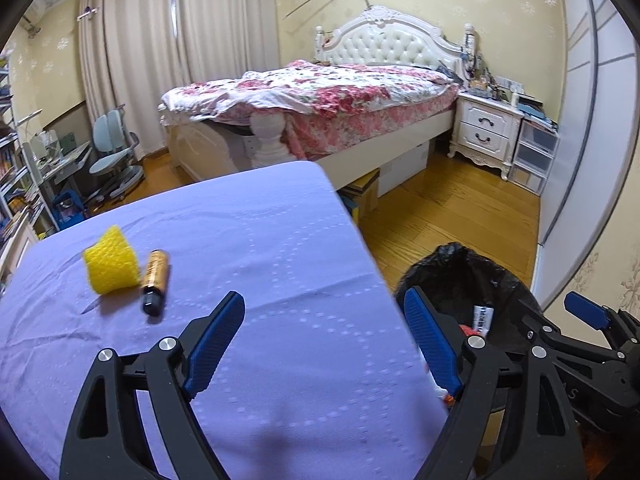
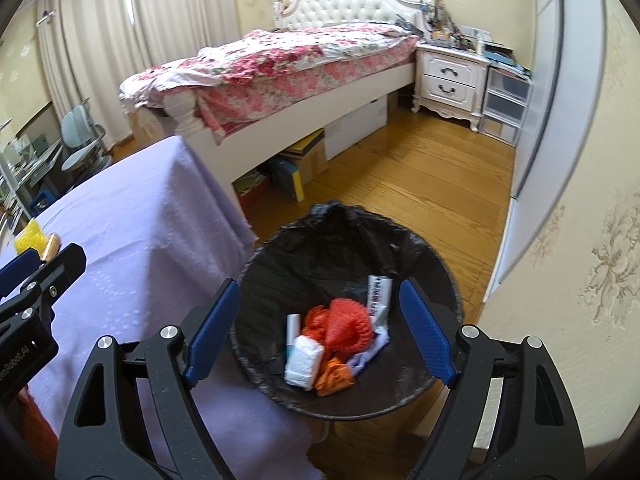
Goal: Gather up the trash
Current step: 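Move both open grippers back over the remaining items on the table, then grasp the amber bottle with the right gripper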
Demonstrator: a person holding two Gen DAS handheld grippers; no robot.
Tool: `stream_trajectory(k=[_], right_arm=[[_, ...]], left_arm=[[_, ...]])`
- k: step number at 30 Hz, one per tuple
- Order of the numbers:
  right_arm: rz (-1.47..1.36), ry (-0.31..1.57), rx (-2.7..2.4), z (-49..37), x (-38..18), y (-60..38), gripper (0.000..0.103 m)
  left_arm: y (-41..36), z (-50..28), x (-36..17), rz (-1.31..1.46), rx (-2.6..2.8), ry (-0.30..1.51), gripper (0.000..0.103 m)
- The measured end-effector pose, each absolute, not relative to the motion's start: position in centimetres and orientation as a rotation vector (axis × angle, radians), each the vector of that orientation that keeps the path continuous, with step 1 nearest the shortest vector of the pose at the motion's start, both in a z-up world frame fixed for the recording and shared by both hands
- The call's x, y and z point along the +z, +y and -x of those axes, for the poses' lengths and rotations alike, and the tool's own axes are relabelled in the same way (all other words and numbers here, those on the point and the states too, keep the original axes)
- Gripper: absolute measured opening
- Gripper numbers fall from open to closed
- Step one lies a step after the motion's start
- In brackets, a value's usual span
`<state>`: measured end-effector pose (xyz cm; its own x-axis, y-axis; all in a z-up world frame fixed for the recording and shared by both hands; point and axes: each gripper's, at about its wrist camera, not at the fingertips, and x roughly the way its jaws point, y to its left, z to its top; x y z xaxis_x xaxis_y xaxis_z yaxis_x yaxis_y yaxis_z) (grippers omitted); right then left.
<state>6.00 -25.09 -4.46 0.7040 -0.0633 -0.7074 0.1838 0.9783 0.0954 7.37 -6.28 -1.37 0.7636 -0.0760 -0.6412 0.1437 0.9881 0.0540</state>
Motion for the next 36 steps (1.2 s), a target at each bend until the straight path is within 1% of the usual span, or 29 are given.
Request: stream_trajectory(k=[12, 26, 34, 36], right_arm=[[-0.077, 0.794, 0.041, -7.0, -3.6, -16.2, 0.080], [0.060, 0.837, 0.248, -8.5, -4.3, -4.1, 0.080], [0.110, 0.856, 0.298, -10.0, -4.7, 1.4, 0.079], [0.119, 0.860, 0.303, -10.6, -4.9, 2.8, 0.075]], left_arm=[[3.4, -7.0, -2.2, -0.037, 0.075, 0.732, 0.082], [14.2, -6.8, -4.3, 0.029, 0.265, 0.799, 0.082], [17.2, -7.9, -4.7, 0.033, 0.306, 0.817, 0.082], [17.8, -8.0, -4.7, 0.036, 0.310, 0.816, 0.082]])
